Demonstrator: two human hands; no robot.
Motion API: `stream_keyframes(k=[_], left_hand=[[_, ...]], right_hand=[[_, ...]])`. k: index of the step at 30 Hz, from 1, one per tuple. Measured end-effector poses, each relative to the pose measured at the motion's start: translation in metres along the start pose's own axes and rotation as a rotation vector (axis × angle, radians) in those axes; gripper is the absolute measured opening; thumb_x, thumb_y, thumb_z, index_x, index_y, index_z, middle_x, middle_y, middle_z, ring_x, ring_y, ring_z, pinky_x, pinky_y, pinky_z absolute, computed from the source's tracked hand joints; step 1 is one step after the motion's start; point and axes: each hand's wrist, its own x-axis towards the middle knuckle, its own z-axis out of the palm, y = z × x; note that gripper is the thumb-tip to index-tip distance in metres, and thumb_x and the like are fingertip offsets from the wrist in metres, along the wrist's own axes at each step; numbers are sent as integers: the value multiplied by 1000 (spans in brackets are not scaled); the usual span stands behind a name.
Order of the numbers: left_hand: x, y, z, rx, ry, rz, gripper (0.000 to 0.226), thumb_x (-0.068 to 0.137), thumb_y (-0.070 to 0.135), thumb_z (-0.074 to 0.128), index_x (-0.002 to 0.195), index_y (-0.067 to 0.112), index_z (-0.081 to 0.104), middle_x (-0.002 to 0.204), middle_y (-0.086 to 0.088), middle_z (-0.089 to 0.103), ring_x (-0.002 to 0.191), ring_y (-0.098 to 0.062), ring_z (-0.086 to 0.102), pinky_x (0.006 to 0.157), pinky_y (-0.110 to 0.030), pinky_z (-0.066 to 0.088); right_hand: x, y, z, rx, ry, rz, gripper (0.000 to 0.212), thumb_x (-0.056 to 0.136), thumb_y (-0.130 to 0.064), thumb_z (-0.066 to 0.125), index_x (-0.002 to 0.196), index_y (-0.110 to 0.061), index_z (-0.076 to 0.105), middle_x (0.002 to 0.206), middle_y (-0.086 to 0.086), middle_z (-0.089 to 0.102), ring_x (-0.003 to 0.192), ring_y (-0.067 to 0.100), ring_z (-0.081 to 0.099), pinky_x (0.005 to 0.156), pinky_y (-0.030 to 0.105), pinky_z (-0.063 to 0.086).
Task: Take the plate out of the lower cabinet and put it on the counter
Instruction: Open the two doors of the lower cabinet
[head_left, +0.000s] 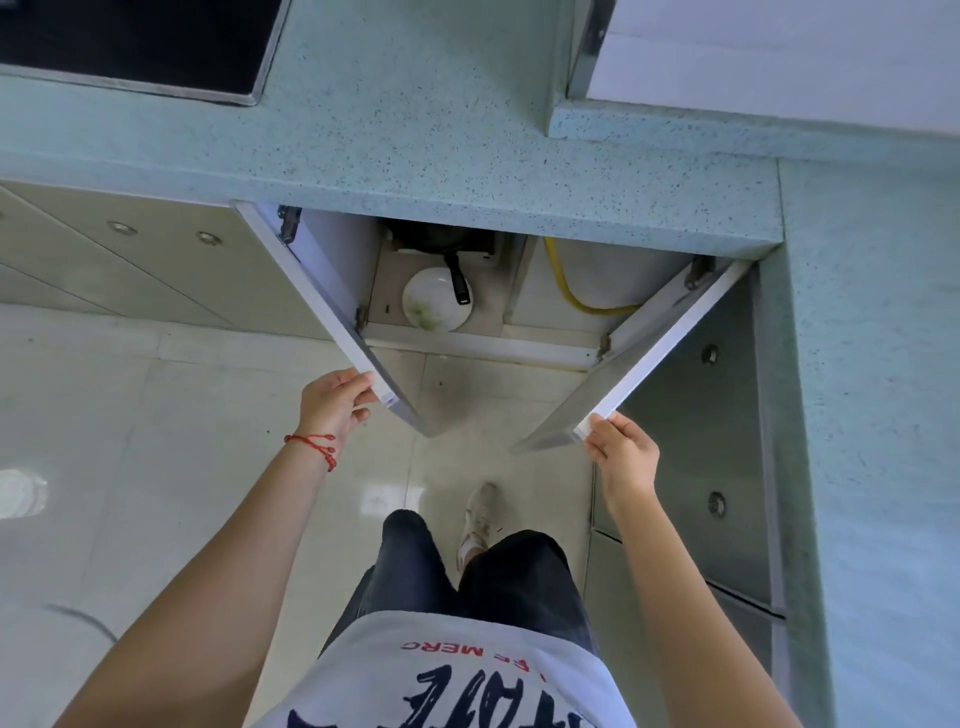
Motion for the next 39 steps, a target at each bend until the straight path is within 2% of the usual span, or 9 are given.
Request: stream_keyframes(k=[9, 13, 15, 17, 21, 26, 30, 35, 39], left_hand=[[-3, -9, -36, 4, 40, -5, 16, 81, 7, 63, 68, 13, 57, 59, 0, 63, 45, -4, 58, 44, -18, 41], [-2, -13, -54, 17, 52, -4, 14, 81, 7, 62, 69, 12, 59, 68, -6, 61, 59, -13, 55, 40, -15, 38], [-1, -16, -62, 26, 60, 4, 15, 81, 7, 62, 68, 13, 60, 69, -6, 59, 60, -13, 54, 39, -14, 37], [0, -20, -68, 26, 75, 12, 18, 81, 6, 63, 65, 14, 59, 66, -5, 56, 58, -12, 51, 40, -15, 37], [2, -27, -77, 47, 104, 26, 29, 82, 9, 61, 55, 14, 51, 59, -5, 41, 56, -15, 40, 52, -25, 32], [6, -36, -86, 64, 150, 43, 32, 84, 14, 59, 55, 14, 47, 57, -6, 40, 59, -21, 40, 53, -27, 31], [8, -40, -95, 92, 174, 41, 34, 85, 15, 56, 52, 14, 48, 36, 8, 54, 60, -23, 47, 52, -27, 31], [-3, -48, -112, 84, 220, 67, 34, 85, 23, 56, 54, 11, 58, 59, -10, 56, 48, -16, 41, 53, -27, 36], [-12, -53, -124, 25, 223, 80, 26, 84, 18, 60, 59, 10, 64, 47, -1, 54, 52, -16, 42, 57, -25, 41]], right_hand=[[-12, 9, -23, -28, 87, -19, 13, 80, -8, 62, 68, -10, 59, 73, 8, 48, 74, 21, 47, 84, 32, 46], [-13, 14, -38, -37, 123, -37, 22, 82, -6, 60, 85, 15, 56, 70, 5, 45, 70, 15, 45, 87, 31, 48], [-13, 15, -46, -34, 161, -44, 35, 81, -5, 60, 98, 22, 44, 64, 11, 44, 68, 14, 45, 87, 30, 47], [-16, 14, -53, -33, 186, -58, 36, 81, -4, 60, 100, 20, 41, 59, 21, 42, 66, 12, 46, 79, 23, 50], [-22, 12, -61, 6, 238, -49, 19, 81, -3, 61, 90, 11, 51, 64, 4, 53, 65, 12, 53, 59, 12, 54], [-31, 13, -67, 28, 280, -2, 8, 82, -4, 61, 85, 3, 61, 68, 4, 57, 65, 12, 56, 67, 20, 55], [-39, 16, -69, 57, 332, 16, 3, 82, -8, 64, 85, -9, 64, 74, 4, 62, 69, 11, 60, 73, 22, 53], [-41, 15, -69, 114, 410, 16, 10, 83, -5, 62, 92, -4, 63, 73, 5, 61, 68, 12, 59, 72, 24, 55], [-44, 14, -72, 182, 476, 13, 12, 85, -5, 60, 95, -1, 62, 76, 6, 61, 67, 12, 58, 69, 24, 54]])
